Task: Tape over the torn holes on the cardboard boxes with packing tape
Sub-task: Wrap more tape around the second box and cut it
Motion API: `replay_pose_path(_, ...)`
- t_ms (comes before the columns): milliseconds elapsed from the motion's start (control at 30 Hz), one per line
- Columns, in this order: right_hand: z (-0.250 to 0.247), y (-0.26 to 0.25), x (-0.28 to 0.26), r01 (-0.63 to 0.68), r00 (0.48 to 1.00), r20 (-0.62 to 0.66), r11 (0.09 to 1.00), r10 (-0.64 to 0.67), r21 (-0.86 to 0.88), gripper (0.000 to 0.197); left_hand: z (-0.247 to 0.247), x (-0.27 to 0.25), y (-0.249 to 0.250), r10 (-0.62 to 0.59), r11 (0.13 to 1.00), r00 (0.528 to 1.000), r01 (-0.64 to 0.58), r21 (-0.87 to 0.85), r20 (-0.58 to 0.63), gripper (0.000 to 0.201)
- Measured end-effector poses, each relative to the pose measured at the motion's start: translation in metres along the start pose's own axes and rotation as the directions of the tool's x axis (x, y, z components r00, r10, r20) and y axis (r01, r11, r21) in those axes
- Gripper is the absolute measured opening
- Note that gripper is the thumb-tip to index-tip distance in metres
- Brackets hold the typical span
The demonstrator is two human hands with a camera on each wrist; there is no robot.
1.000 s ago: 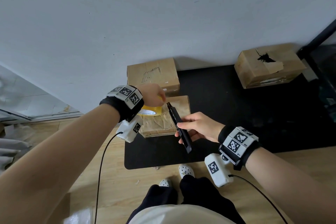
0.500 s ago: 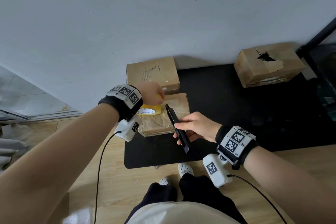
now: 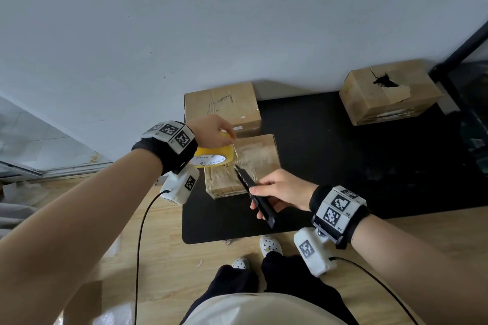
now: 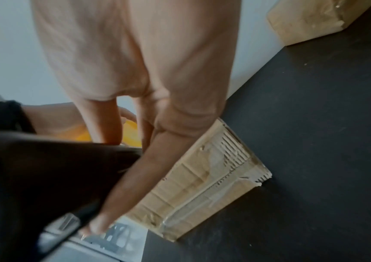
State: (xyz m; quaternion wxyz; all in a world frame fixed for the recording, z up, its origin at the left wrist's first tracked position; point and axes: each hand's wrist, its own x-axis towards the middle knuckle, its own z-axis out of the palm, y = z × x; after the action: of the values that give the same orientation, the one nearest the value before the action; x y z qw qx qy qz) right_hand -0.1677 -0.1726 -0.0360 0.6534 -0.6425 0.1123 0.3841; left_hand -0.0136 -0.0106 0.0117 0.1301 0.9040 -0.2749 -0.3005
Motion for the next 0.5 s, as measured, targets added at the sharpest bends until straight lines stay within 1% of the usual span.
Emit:
replay_pose_path(67, 0.001, 0.008, -0.004, -0.004, 1.0, 0.009, 0.999, 0.004, -0.047, 0.017, -0.003, -0.004, -0.004, -0.002, 1.0, 1.0, 0.002, -0.027, -0.009, 0.025)
replay_pose_path(133, -0.004, 0.012, -0.008, 0.008, 1.0, -0.012, 0.998, -0.009, -0.061, 0.017, -0.006, -0.008, -0.008, -0.02, 0.998, 1.0, 0.02, -0.056, -0.002, 0.025)
replay_pose_path(300, -0.025, 0.007, -0.011, 0.079, 0.985, -0.149, 0.995, -0.086, -0.053, 0.02, -0.016, -0.02, -0.024, -0.122, 0.986, 0.992, 0.119, -0.121, -0.015, 0.021)
replay_pose_path(400, -0.037, 0.004, -0.012, 0.133, 0.957, -0.245, 0.987, -0.152, -0.091, 0.02, -0.013, -0.029, -0.04, -0.172, 0.969, 0.978, 0.146, -0.2, -0.121, 0.005)
replay_pose_path(500, -0.047, 0.002, -0.009, 0.155, 0.902, -0.387, 0.98, -0.191, -0.122, 0.022, -0.001, -0.041, -0.055, -0.21, 0.952, 0.953, 0.147, -0.269, -0.22, 0.016)
